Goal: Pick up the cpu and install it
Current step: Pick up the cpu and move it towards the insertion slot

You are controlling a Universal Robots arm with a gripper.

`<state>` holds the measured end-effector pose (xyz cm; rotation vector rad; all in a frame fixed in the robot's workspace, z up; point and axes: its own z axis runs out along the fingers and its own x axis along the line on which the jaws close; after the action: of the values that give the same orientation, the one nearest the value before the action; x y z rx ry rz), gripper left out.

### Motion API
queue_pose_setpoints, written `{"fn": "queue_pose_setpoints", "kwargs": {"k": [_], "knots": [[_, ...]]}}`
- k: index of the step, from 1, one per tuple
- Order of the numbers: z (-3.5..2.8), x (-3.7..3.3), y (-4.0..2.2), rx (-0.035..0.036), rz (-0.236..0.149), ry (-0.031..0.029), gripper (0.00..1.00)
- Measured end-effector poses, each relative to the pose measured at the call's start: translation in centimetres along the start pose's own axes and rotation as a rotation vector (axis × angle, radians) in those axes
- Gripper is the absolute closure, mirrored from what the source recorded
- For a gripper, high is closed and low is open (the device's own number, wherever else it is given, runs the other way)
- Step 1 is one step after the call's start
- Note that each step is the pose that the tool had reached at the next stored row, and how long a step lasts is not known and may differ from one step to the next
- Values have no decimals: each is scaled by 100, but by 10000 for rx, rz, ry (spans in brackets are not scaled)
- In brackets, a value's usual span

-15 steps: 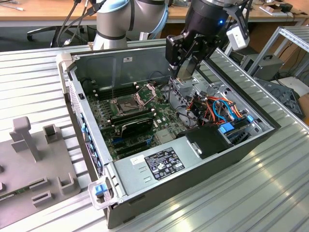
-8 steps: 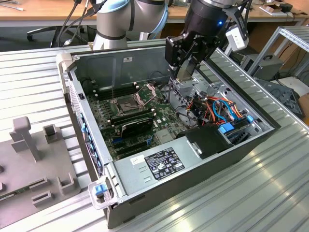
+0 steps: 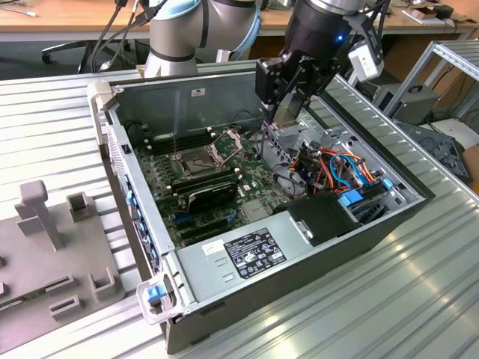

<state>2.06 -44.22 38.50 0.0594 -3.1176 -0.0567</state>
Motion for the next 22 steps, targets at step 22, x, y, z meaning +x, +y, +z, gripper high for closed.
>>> {"fn": "queue_pose_setpoints", "kwargs": {"k": [22], "knots": [[66, 36, 8, -3, 0, 0, 45]]}}
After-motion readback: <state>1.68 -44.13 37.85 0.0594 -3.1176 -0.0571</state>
